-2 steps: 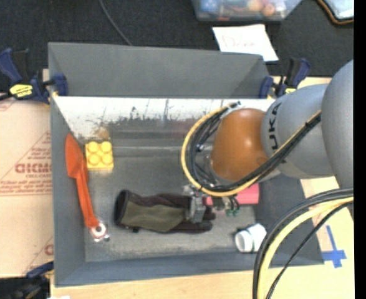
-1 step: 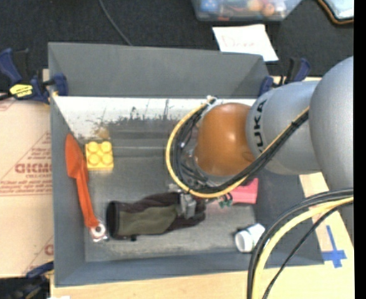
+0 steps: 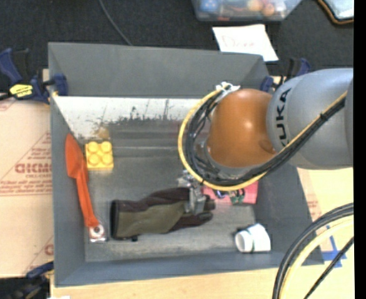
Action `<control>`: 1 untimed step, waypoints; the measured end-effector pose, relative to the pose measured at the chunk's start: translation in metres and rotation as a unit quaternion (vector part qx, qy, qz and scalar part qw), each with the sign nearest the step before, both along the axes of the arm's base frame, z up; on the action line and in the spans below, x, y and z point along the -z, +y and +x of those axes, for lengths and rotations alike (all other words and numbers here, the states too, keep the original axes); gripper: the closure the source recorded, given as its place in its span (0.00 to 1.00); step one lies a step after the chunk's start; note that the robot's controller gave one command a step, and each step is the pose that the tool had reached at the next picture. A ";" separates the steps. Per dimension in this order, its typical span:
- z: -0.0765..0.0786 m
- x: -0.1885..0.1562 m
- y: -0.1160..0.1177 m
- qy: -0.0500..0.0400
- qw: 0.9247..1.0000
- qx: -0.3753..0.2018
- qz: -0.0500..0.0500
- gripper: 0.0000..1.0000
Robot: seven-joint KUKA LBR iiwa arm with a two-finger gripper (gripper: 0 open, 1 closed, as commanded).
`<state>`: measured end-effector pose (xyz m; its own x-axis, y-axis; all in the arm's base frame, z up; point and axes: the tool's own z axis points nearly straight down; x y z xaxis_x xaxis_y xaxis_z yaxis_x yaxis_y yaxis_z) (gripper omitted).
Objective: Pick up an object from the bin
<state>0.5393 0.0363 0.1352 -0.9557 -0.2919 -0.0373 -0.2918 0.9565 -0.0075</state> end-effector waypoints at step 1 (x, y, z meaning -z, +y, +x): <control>0.029 -0.101 0.013 -0.013 0.999 -0.047 -0.003 1.00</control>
Offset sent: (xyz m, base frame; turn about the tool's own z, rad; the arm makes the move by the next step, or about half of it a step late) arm 0.0068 0.0153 0.0719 -0.0221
